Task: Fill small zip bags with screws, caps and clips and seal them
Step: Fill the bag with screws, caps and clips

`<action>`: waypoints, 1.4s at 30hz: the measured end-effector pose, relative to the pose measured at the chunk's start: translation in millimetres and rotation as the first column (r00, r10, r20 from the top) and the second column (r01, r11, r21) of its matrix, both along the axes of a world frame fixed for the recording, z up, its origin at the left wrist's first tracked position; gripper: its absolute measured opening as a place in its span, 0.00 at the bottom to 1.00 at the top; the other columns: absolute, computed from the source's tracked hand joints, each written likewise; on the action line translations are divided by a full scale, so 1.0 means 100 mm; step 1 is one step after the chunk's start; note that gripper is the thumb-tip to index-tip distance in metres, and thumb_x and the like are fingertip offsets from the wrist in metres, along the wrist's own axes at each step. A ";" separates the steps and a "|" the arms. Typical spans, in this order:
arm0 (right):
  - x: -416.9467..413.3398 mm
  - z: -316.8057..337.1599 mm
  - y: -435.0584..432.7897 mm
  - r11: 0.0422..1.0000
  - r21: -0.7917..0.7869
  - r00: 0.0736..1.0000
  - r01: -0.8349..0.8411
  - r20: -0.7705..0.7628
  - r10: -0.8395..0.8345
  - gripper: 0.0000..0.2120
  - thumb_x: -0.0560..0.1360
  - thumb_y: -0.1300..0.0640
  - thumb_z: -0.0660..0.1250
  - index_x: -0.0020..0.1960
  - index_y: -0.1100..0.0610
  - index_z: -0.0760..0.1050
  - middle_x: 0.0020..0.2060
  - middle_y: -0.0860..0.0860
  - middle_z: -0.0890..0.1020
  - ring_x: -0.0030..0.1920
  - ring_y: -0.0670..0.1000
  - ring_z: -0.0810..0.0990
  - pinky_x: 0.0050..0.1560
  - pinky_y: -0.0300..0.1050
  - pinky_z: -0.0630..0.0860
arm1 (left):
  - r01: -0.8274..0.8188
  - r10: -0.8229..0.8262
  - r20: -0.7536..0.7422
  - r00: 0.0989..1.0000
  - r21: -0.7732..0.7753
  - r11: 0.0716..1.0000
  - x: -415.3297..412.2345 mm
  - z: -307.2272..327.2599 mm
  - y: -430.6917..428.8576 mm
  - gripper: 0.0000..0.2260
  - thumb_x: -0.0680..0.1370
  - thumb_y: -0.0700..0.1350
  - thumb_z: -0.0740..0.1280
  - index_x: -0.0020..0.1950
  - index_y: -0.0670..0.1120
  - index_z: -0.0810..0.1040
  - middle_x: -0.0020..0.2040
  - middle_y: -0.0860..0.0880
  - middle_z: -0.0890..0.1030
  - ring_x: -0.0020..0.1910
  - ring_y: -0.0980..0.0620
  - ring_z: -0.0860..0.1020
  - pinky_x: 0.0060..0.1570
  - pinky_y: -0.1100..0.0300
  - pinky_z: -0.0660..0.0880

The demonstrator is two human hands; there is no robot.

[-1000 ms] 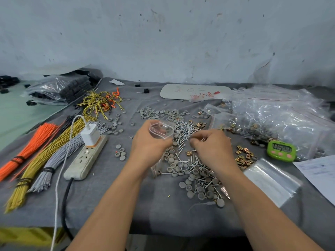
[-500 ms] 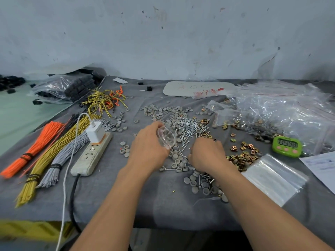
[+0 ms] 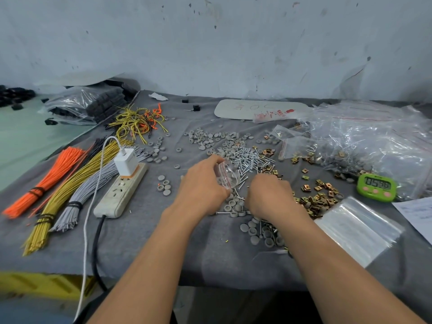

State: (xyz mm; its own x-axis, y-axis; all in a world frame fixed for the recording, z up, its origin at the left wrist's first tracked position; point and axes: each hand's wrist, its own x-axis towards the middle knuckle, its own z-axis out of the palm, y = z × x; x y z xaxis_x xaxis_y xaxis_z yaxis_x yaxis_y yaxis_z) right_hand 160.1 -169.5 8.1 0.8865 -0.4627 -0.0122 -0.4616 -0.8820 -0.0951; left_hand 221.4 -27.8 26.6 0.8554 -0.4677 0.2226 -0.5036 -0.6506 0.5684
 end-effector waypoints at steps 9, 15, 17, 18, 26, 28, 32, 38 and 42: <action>0.01 0.01 -0.04 0.976 0.174 0.983 0.131 0.103 -0.150 0.04 0.76 0.55 0.68 0.46 0.53 0.73 0.51 0.54 0.82 0.44 0.57 0.76 0.45 0.48 0.72 | 0.010 -0.011 0.036 0.999 0.019 1.000 0.01 -0.03 0.00 0.29 0.69 0.48 0.79 0.68 0.58 0.74 0.60 0.55 0.80 0.54 0.54 0.76 0.52 0.60 0.69; -0.10 0.24 0.01 0.832 0.535 0.694 -0.146 0.655 -0.300 0.05 0.76 0.53 0.68 0.41 0.48 0.78 0.32 0.46 0.84 0.35 0.46 0.82 0.36 0.45 0.77 | 0.004 -0.005 0.042 0.999 0.006 1.000 -0.03 -0.03 -0.04 0.27 0.69 0.47 0.77 0.67 0.57 0.75 0.60 0.54 0.81 0.58 0.51 0.78 0.52 0.57 0.72; -0.13 0.28 0.10 0.758 0.595 0.638 -0.267 0.699 -0.324 0.04 0.73 0.55 0.70 0.40 0.48 0.79 0.31 0.44 0.85 0.32 0.45 0.83 0.32 0.42 0.75 | 0.010 -0.010 0.024 1.000 -0.004 1.000 -0.04 -0.02 -0.05 0.27 0.69 0.48 0.77 0.66 0.56 0.76 0.58 0.54 0.81 0.57 0.50 0.78 0.51 0.57 0.72; -0.13 0.28 0.15 0.723 0.614 0.627 -0.316 0.707 -0.326 0.04 0.73 0.56 0.71 0.41 0.48 0.79 0.31 0.44 0.85 0.32 0.45 0.83 0.31 0.41 0.75 | 0.016 -0.016 0.005 1.000 -0.013 1.000 -0.04 -0.01 -0.06 0.26 0.68 0.48 0.77 0.65 0.56 0.76 0.56 0.55 0.81 0.56 0.50 0.78 0.51 0.57 0.72; -0.07 0.23 0.26 0.637 0.654 0.726 -0.407 0.655 -0.209 0.10 0.71 0.57 0.74 0.38 0.41 0.86 0.34 0.39 0.86 0.37 0.38 0.83 0.39 0.33 0.78 | 0.050 -0.060 -0.071 0.996 -0.128 0.990 -0.08 0.05 -0.06 0.20 0.68 0.49 0.77 0.58 0.56 0.78 0.52 0.57 0.83 0.53 0.52 0.80 0.48 0.57 0.73; -0.09 0.26 0.21 0.685 0.604 0.691 -0.407 0.695 -0.202 0.11 0.71 0.57 0.74 0.37 0.40 0.85 0.36 0.34 0.84 0.39 0.32 0.81 0.38 0.23 0.71 | 0.017 -0.029 -0.080 0.996 -0.142 0.990 -0.07 0.07 -0.05 0.20 0.68 0.50 0.78 0.58 0.57 0.78 0.52 0.57 0.83 0.52 0.52 0.80 0.47 0.58 0.72; -0.11 0.31 0.10 0.654 0.626 0.733 -0.425 0.662 -0.157 0.11 0.71 0.58 0.73 0.38 0.41 0.86 0.45 0.33 0.84 0.50 0.30 0.79 0.52 0.24 0.68 | -0.007 -0.009 -0.099 0.995 -0.165 0.986 -0.06 0.10 -0.04 0.21 0.68 0.50 0.78 0.59 0.57 0.77 0.51 0.56 0.82 0.50 0.53 0.79 0.43 0.61 0.70; -0.09 0.27 0.07 0.688 0.637 0.726 -0.347 0.647 -0.233 0.13 0.73 0.54 0.72 0.35 0.38 0.85 0.42 0.34 0.86 0.45 0.33 0.81 0.44 0.27 0.73 | 0.003 -0.019 -0.083 0.996 -0.184 0.983 -0.06 0.09 -0.03 0.21 0.69 0.48 0.78 0.60 0.56 0.78 0.50 0.57 0.83 0.50 0.55 0.80 0.43 0.65 0.69; -0.07 0.20 -0.09 0.779 0.616 0.768 -0.115 0.553 -0.324 0.13 0.75 0.56 0.71 0.37 0.40 0.85 0.33 0.34 0.84 0.38 0.32 0.80 0.38 0.36 0.77 | -0.079 0.040 -0.130 0.991 -0.304 0.950 -0.03 0.09 0.00 0.19 0.69 0.47 0.79 0.54 0.59 0.76 0.46 0.61 0.81 0.44 0.69 0.76 0.37 0.76 0.67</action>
